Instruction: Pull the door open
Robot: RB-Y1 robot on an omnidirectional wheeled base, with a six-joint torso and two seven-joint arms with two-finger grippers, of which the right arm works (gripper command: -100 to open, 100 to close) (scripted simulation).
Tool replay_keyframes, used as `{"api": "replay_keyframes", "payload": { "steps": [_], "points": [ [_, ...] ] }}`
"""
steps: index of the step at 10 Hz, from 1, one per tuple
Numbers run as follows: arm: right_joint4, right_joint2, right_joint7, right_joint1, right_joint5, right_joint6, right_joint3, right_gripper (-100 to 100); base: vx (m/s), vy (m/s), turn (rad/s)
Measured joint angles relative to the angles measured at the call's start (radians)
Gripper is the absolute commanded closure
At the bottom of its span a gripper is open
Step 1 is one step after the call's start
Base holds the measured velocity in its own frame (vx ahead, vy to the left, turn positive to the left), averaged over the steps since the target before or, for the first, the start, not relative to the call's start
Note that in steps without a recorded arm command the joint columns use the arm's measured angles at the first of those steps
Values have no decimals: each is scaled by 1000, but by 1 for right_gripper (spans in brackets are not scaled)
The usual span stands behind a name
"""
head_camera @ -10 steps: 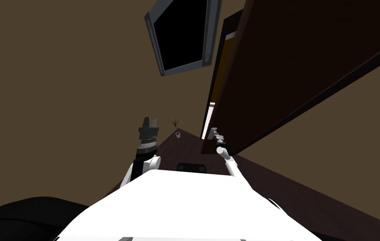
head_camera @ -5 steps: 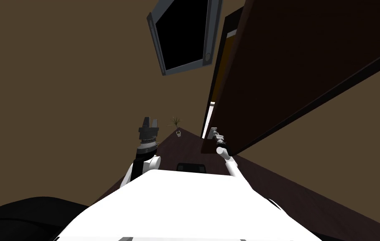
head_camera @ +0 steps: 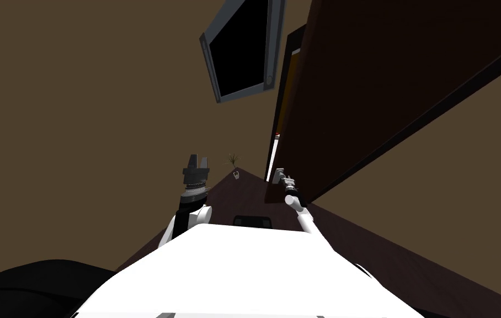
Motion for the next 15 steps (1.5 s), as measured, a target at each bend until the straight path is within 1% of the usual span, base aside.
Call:
{"api": "replay_keyframes", "payload": {
  "steps": [1,2,4,5,7,8,9,10,11,13,14,15],
  "points": [
    [-8,6,4,3,2,-2,6,-100,-75,-52,97],
    [-11,0,-2,6,1,-5,16,-100,-96,-67,94],
    [1,-6,-20,3,5,-35,43,-100,-98,-70,87],
    [3,-6,-24,1,6,-45,52,-100,-103,-68,120],
    [-17,-15,-37,21,7,-58,71,-100,-106,-71,73],
    [-27,-14,-38,28,7,-62,76,-100,-103,-52,85],
    [-35,-19,-41,34,5,-63,81,-100,-82,-49,57],
    [-21,-22,-49,27,7,-76,92,-100,-91,-82,85],
    [-11,-19,-54,21,10,-91,101,-100,-90,-67,74],
    [-38,-14,-45,36,9,-86,103,-100,-46,-19,19],
    [-34,-19,-51,36,9,-91,109,-100,-6,-33,-48],
    [-29,-23,-53,39,8,-92,104,-100,20,18,-123]
  ]
}}
